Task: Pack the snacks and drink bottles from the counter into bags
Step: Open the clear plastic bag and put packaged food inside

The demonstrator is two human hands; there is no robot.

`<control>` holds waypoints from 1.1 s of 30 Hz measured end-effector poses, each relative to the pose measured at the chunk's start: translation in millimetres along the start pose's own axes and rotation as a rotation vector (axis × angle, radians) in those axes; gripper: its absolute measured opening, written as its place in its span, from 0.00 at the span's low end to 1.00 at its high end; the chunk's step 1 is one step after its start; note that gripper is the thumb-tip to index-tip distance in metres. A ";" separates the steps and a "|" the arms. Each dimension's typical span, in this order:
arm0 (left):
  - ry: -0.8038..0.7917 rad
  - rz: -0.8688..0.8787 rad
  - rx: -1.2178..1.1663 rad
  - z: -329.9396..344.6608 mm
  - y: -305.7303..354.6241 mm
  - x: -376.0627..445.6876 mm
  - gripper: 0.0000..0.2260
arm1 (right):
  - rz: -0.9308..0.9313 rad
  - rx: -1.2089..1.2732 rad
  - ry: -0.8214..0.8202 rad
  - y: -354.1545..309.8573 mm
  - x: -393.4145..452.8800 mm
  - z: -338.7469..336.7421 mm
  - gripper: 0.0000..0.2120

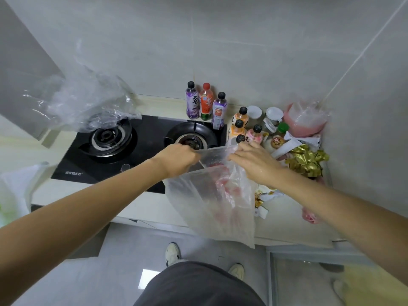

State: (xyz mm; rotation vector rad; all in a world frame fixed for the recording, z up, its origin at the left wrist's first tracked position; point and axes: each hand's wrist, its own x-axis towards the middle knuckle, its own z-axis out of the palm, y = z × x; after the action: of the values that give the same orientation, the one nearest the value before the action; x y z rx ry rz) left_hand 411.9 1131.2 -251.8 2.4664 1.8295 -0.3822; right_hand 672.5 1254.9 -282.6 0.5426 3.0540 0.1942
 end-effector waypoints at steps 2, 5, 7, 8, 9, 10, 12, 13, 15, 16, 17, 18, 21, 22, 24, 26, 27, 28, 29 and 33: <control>-0.082 -0.046 -0.023 4.1 -4.6 1.2 0.05 | 0.000 -0.046 -0.075 -1.0 3.5 4.9 0.23; -0.097 -0.046 0.031 12.1 -10.4 2.0 0.10 | 0.006 -0.040 -0.132 -0.7 6.6 6.7 0.06; -0.112 -0.054 0.091 17.0 -13.6 1.7 0.15 | 0.011 -0.011 -0.109 -0.2 8.2 6.7 0.07; -0.121 -0.059 0.123 19.3 -15.1 2.1 0.16 | 0.011 0.000 -0.090 0.7 9.4 7.1 0.09; -0.121 -0.062 0.146 21.5 -17.0 2.5 0.17 | 0.014 0.013 -0.075 1.8 11.0 7.3 0.11; -0.128 -0.067 0.167 23.9 -19.8 3.0 0.17 | 0.015 0.030 -0.071 2.8 12.8 6.9 0.12; -0.166 -0.071 0.188 25.6 -26.0 3.5 0.18 | -0.002 0.063 -0.079 6.0 16.2 7.9 0.12; -0.182 -0.080 0.193 27.1 -28.7 4.0 0.19 | -0.021 0.071 -0.080 7.8 17.9 9.0 0.12; -0.189 -0.117 0.203 27.1 -32.7 1.4 0.23 | -0.069 0.090 -0.061 9.1 20.4 10.7 0.12; -0.190 -0.142 0.215 26.0 -34.3 -1.0 0.27 | -0.099 0.102 -0.048 8.0 20.6 11.5 0.12; -0.184 -0.167 0.219 25.6 -36.0 -3.1 0.30 | -0.137 0.120 -0.035 5.9 20.6 12.2 0.13; -0.189 -0.193 0.215 24.7 -37.2 -5.5 0.33 | -0.185 0.145 -0.019 3.3 20.5 12.6 0.14; -0.141 -0.265 0.189 22.8 -43.8 -13.2 0.39 | -0.293 0.224 0.033 -5.3 19.7 14.0 0.14; -0.122 -0.282 0.193 22.0 -46.6 -16.4 0.40 | -0.326 0.243 0.042 -7.5 20.0 13.8 0.13; -0.084 -0.309 0.185 21.5 -50.6 -22.8 0.42 | -0.384 0.267 0.025 -10.2 21.8 13.9 0.09; -0.070 -0.326 0.195 20.8 -51.5 -27.6 0.45 | -0.409 0.215 -0.003 -12.0 25.2 12.1 0.07; -0.064 -0.334 0.197 20.3 -51.1 -29.4 0.47 | -0.403 0.156 -0.010 -12.2 27.5 10.7 0.05; -0.057 -0.342 0.199 20.3 -50.7 -30.9 0.48 | -0.389 0.102 -0.006 -11.9 29.7 9.3 0.04; -0.044 -0.353 0.189 20.5 -50.3 -32.6 0.50 | -0.369 0.075 -0.002 -11.8 31.3 7.3 0.03; -0.030 -0.380 0.159 27.9 -50.0 -40.6 0.54 | -0.145 0.040 -0.117 -10.5 31.7 6.7 0.24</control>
State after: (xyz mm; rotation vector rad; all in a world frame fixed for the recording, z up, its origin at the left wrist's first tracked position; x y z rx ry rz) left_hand 348.8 1103.1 -264.2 2.1750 2.3396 -0.5981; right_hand 639.5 1256.8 -291.0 0.3205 2.9725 0.0932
